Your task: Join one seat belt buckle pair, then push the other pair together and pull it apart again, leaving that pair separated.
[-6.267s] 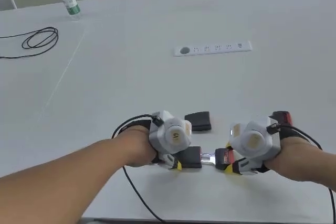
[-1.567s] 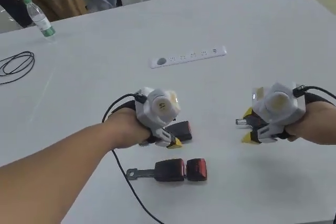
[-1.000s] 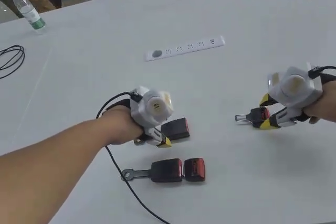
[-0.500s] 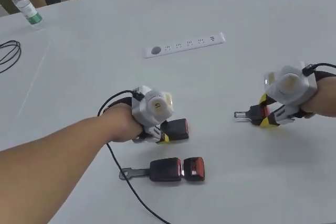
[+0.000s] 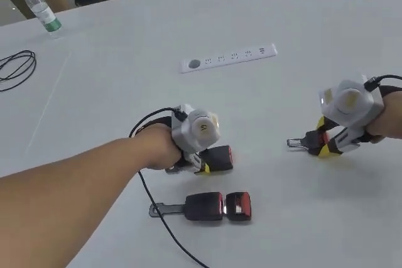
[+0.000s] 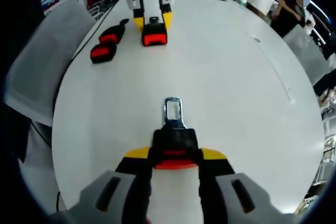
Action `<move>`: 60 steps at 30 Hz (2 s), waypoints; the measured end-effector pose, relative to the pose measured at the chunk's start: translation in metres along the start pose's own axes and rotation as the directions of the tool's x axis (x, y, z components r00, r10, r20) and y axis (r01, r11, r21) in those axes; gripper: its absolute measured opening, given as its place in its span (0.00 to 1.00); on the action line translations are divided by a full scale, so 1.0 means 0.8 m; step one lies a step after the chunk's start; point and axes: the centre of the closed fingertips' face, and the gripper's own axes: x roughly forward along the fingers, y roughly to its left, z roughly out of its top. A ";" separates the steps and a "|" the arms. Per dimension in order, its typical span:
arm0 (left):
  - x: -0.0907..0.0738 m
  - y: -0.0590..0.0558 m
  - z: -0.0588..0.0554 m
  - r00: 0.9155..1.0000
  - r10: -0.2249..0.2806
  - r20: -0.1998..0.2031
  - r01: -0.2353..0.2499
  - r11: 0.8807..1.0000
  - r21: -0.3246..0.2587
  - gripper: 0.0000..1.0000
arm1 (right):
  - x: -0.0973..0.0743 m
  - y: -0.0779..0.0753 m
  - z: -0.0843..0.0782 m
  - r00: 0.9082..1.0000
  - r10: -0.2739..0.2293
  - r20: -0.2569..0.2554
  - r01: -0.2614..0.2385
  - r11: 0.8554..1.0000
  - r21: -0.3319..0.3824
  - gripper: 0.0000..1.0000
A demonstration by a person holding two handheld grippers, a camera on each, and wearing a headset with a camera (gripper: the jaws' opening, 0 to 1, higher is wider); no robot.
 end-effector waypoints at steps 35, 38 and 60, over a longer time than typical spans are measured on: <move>0.002 -0.002 0.001 1.000 0.001 0.004 -0.001 1.000 0.010 0.31 | 0.051 0.044 0.104 0.992 -0.013 0.125 0.015 1.000 -0.015 0.34; 0.003 -0.002 0.001 1.000 0.003 0.000 -0.003 1.000 0.017 0.31 | 0.055 0.046 0.114 0.992 -0.020 0.125 0.024 0.999 -0.028 0.34; 0.005 -0.006 0.003 0.999 0.008 -0.048 -0.006 0.999 0.046 0.30 | 0.070 0.034 0.139 0.993 -0.059 0.098 0.067 0.994 -0.085 0.34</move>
